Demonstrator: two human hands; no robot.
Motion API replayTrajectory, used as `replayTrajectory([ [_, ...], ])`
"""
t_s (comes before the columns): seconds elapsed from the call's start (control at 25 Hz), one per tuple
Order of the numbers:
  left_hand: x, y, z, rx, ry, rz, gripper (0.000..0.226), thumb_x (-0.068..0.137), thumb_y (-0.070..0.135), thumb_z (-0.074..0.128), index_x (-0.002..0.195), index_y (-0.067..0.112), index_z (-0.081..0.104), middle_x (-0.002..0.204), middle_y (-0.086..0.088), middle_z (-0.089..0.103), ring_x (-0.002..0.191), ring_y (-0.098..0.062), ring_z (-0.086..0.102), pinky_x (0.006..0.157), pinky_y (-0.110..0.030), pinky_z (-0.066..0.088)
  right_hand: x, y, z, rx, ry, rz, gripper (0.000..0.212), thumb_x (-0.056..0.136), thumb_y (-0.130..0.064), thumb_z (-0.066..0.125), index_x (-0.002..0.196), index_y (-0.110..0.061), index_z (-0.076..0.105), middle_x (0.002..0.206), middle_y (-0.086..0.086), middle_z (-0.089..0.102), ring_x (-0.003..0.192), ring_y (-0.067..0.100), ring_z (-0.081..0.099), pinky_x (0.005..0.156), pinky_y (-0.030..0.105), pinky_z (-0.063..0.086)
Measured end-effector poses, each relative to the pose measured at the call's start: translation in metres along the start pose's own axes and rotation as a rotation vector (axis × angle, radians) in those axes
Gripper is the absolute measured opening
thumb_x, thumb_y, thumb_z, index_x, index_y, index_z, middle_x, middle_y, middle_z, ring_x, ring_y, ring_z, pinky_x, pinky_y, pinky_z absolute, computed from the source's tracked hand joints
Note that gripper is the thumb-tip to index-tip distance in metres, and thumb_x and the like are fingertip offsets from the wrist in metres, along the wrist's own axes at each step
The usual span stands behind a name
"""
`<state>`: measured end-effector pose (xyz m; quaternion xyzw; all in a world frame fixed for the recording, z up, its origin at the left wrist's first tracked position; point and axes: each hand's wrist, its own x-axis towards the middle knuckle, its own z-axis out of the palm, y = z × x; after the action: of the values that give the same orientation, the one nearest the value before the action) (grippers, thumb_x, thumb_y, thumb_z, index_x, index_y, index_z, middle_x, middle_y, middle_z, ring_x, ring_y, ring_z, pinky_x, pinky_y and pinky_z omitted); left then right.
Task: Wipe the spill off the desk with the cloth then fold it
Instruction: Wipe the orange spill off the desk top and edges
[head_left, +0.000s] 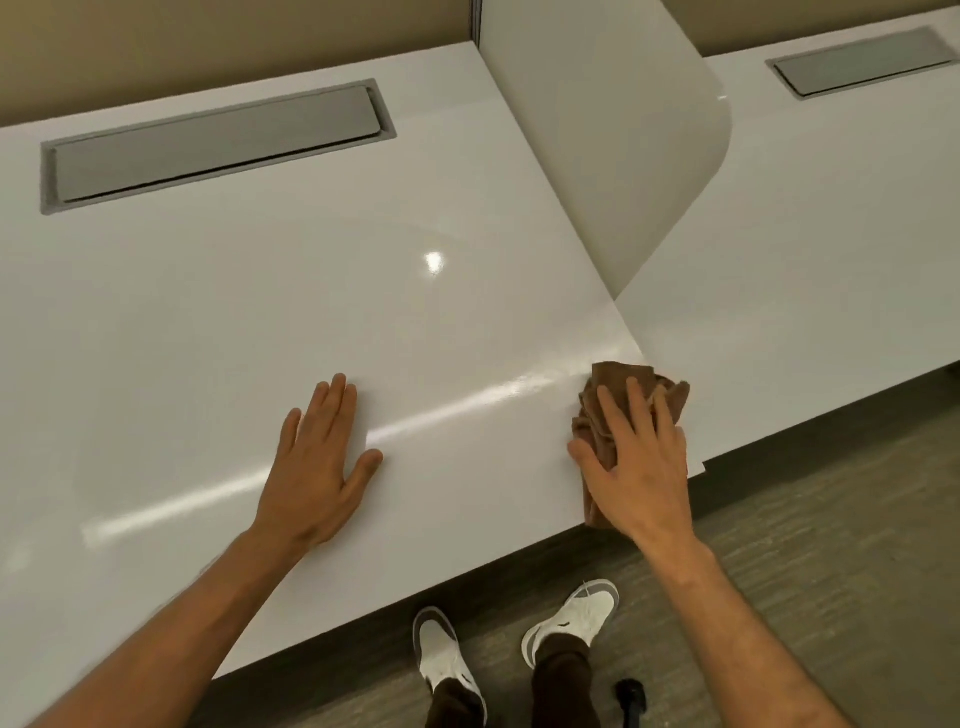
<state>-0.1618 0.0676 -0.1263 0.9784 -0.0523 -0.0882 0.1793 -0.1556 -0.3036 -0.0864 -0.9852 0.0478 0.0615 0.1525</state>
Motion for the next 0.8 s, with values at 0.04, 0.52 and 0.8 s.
replayTrajectory([
  [0.04, -0.001, -0.007, -0.001, 0.004, -0.004, -0.018, 0.081, 0.102, 0.064, 0.020, 0.167, 0.020, -0.001, 0.175, 0.007, -0.008, 0.161, -0.010, -0.010, 0.131, -0.040, 0.000, -0.005, 0.002, 0.008, -0.074, -0.009, 0.011, 0.077, 0.094, -0.062, 0.051, 0.158, -0.028, 0.027, 0.168, 0.009, 0.020, 0.155, 0.035, 0.011, 0.121, 0.058, 0.020],
  [0.52, 0.000, -0.014, 0.005, 0.102, -0.010, -0.018, 0.080, 0.105, 0.060, 0.020, 0.166, 0.016, -0.006, 0.175, 0.000, -0.011, 0.162, -0.016, -0.009, 0.131, -0.044, 0.003, 0.075, -0.039, 0.031, 0.151, 0.202, 0.178, 0.076, 0.096, -0.049, 0.044, 0.155, -0.003, 0.032, 0.161, 0.018, 0.035, 0.152, 0.036, 0.023, 0.120, 0.055, 0.028],
  [0.8, 0.001, -0.014, 0.005, 0.079, -0.003, -0.017, 0.082, 0.105, 0.062, 0.016, 0.166, 0.012, -0.006, 0.175, -0.002, -0.011, 0.162, -0.017, -0.010, 0.130, -0.040, -0.002, 0.155, -0.143, 0.057, 0.011, 0.087, -0.133, 0.087, 0.086, -0.053, 0.065, 0.156, -0.012, 0.033, 0.162, 0.013, 0.034, 0.153, 0.035, 0.021, 0.122, 0.050, 0.022],
])
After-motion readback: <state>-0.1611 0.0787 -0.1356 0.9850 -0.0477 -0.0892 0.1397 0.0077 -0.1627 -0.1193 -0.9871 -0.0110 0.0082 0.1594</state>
